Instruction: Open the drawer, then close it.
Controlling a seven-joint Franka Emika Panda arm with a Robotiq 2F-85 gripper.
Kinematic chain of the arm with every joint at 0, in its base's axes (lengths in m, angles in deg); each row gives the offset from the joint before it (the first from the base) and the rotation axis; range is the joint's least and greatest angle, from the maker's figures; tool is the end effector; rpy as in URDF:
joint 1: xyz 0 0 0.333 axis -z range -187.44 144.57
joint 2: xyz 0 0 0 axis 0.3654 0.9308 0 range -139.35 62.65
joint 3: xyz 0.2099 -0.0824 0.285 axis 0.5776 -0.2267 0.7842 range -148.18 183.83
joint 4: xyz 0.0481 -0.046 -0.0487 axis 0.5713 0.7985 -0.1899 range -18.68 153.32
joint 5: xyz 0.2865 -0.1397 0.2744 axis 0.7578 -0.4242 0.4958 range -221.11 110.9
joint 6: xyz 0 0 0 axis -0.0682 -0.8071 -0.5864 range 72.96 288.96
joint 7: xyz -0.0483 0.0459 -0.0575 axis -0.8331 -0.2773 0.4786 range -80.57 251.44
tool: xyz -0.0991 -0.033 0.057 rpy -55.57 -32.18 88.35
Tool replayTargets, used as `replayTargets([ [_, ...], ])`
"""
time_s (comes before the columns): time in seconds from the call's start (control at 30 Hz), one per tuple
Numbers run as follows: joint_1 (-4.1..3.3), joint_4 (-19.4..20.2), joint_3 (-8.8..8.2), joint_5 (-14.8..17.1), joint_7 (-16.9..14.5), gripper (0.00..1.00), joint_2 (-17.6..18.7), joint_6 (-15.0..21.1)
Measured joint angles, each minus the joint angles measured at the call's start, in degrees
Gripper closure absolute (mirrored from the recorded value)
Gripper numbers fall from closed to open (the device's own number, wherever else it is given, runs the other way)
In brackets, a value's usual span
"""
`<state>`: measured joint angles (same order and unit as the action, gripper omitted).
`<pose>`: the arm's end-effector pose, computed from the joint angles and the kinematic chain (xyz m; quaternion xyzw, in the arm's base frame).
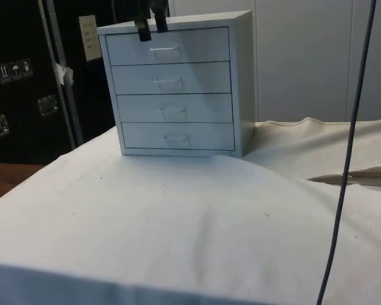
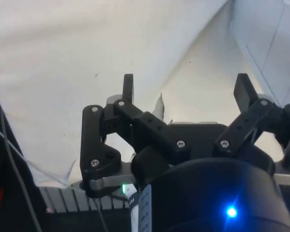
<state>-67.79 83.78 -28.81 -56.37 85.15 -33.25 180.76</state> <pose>0.6017 0.0075 0.5036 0.9987 0.0037 -0.0278 0.0427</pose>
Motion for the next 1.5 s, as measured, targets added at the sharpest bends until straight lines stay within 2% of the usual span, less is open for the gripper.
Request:
replayTargets([
  [0.43,0.11,0.34,-0.4,1.03,-0.06,0.0,3.44,6.19],
  [0.53,0.4,0.8,-0.63,1.09,-0.46,0.0,4.58,8.08],
  [0.77,0.52,1.72,-1.38,0.86,-1.83,0.0,5.56,9.8],
  [1.1,0.52,1.72,-1.66,-3.09,-1.89,0.0,6.13,9.97],
  [1.5,0.23,1.78,-1.55,-9.05,-0.46,0.0,6.19,9.85],
])
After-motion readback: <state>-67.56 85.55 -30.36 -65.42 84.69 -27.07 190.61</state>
